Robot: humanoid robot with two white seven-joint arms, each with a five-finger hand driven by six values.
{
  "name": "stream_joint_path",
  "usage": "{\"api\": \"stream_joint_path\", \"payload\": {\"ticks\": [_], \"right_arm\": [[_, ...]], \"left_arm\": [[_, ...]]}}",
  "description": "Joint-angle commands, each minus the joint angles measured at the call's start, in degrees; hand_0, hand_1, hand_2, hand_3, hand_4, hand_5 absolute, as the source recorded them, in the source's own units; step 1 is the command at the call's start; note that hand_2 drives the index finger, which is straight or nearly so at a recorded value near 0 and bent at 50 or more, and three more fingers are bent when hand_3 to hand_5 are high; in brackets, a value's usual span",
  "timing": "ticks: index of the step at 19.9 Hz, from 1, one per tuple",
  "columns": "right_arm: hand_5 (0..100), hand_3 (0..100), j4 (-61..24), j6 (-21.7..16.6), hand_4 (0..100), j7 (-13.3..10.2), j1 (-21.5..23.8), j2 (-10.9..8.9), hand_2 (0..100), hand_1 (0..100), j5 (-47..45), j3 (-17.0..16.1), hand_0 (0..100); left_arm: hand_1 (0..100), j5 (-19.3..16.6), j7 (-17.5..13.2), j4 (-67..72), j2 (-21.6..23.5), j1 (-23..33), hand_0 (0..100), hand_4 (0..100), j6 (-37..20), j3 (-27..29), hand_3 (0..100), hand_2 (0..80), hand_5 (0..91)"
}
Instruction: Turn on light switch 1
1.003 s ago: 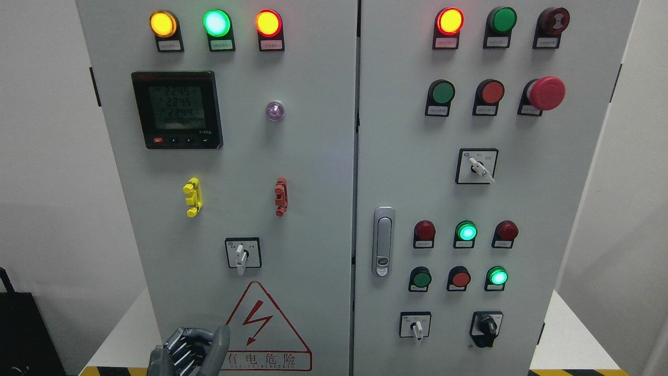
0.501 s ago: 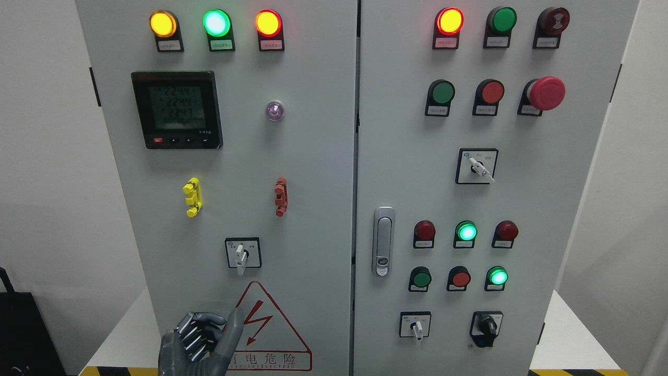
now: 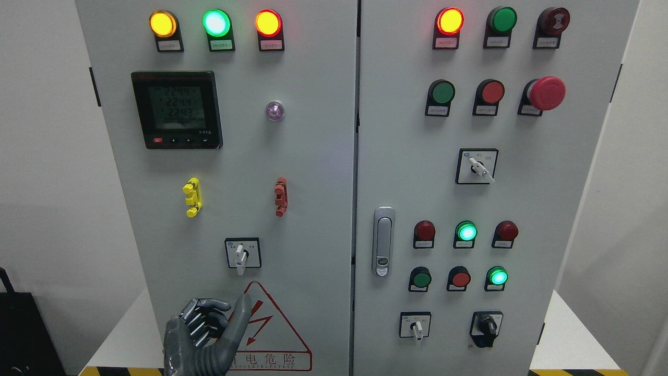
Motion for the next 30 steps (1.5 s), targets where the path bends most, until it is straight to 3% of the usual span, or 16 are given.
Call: {"api": "stream_joint_path", "payload": {"ticks": [1,10,30], "right_arm": [[0,0,0.0,-0.05,0,0.04,0.0,0.0,0,0,0.01,0.0,5],[0,0,0.0,-0.05,0,0.04,0.0,0.0,0,0,0.01,0.0,5],[0,0,0.0,-0.05,0,0.04,0.0,0.0,0,0,0.01,0.0,5]], "left_arm": [[66,-1.16,0.72,1.11,-1.32,-1.67,0,87,0.6,-0.6,89,61.6,78.0],[67,-4.32,2.65,3.57,-1.67,-4.4,0,87,0.95,-0.42,89,61.3,76.6],[68,-4.41,3.62,6.91,-2.29,-8.26,0,87,1.74,-0.16,89,60.7,76.4]]}}
